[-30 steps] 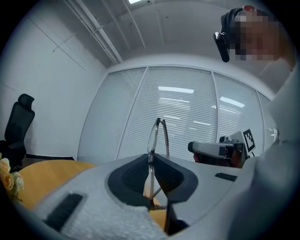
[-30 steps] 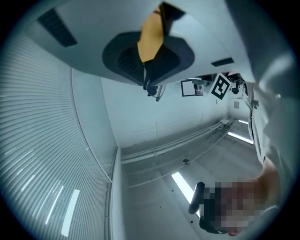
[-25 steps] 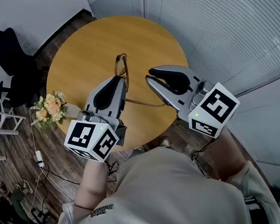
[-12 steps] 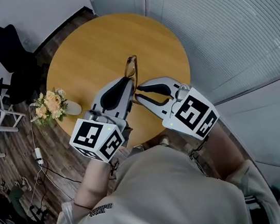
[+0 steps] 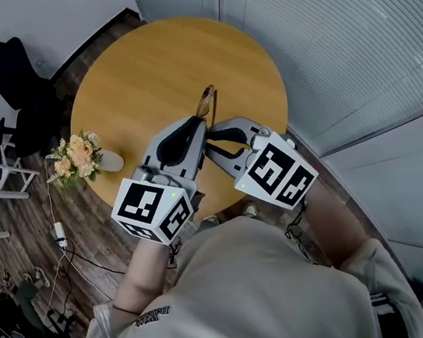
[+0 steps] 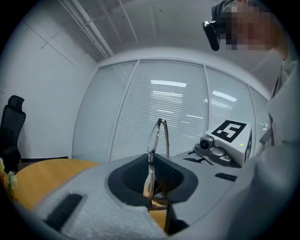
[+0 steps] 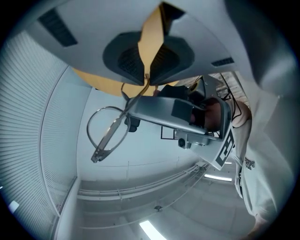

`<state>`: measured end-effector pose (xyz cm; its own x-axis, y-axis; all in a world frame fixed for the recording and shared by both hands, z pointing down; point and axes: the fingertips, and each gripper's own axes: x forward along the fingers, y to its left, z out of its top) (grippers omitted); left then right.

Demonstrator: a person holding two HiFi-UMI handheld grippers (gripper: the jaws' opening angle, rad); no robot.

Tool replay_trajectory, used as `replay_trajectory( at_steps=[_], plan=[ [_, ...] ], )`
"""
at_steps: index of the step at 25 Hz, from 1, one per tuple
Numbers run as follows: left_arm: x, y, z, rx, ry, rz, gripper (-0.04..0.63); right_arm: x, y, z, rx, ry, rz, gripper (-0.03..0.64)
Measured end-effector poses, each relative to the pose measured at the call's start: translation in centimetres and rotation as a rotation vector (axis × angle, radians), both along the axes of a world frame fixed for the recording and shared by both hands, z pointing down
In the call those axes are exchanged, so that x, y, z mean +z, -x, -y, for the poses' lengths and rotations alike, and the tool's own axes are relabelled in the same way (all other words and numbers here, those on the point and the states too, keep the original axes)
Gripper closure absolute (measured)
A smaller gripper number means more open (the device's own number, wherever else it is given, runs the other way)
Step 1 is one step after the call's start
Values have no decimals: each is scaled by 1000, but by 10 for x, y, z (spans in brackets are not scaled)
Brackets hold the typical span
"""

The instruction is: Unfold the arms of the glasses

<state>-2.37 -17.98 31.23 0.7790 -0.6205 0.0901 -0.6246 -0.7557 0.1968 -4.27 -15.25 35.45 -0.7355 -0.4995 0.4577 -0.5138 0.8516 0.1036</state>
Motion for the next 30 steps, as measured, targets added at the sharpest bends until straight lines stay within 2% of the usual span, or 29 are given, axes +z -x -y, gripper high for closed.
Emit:
replay_trajectory(
  at_steps=[5,14,20,30],
  plan=[
    [6,5,1,-14,-11,29,549,5,0,-2,1,17,3,578],
    [8,9,4,-30,-23,38,549,3,-28,-2,41,-4,-28,577],
    [3,12,8,-58,-82,101,549,-3,-46,2,78,-14,-26,577],
    [6,23,16,-99,-87,135,549,-38,-85,5,167,-91,1,577]
  ],
)
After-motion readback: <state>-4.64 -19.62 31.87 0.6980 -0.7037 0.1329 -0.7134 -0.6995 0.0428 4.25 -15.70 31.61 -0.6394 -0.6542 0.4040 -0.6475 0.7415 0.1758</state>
